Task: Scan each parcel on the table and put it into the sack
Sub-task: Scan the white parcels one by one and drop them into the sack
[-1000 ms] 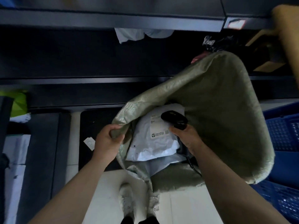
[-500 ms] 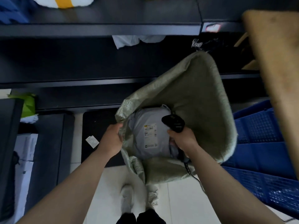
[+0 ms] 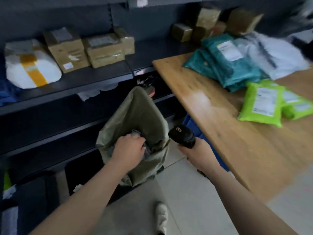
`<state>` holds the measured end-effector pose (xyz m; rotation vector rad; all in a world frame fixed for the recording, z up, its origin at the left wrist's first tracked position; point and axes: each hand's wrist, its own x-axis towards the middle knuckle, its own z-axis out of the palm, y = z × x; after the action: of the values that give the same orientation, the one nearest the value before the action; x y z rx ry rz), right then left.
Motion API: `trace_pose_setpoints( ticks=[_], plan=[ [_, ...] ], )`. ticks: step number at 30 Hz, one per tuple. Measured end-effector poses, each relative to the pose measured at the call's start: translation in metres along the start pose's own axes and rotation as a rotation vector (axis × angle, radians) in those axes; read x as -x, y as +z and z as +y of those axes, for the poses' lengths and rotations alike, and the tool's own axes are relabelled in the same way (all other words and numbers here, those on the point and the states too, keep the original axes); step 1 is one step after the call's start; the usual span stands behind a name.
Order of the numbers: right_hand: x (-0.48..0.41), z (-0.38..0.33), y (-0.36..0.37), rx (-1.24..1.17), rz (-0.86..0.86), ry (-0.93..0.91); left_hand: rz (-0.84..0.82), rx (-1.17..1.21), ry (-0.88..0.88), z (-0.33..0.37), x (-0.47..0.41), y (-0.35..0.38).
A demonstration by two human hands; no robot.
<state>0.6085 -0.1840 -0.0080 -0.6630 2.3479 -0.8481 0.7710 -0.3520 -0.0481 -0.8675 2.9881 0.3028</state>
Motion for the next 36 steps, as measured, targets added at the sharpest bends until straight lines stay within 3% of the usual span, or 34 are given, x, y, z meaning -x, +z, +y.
trace_pose_setpoints(
  ticks=[6, 13, 24, 36],
  plan=[
    [0.066, 0.046, -0.099, -0.004, 0.137, 0.102, 0.054, -0.051, 0.244, 0.115, 0.0, -0.045],
    [0.082, 0.116, -0.226, 0.003, 0.289, 0.148, 0.081, -0.039, 0.442, 0.259, -0.047, -0.064],
    [0.028, 0.217, -0.443, 0.051, 0.376, 0.104, 0.186, -0.055, 0.366, 0.474, -0.166, -0.066],
    [-0.174, 0.238, -0.591, -0.008, 0.403, -0.023, 0.291, -0.056, 0.231, 0.537, -0.355, -0.091]
  ],
)
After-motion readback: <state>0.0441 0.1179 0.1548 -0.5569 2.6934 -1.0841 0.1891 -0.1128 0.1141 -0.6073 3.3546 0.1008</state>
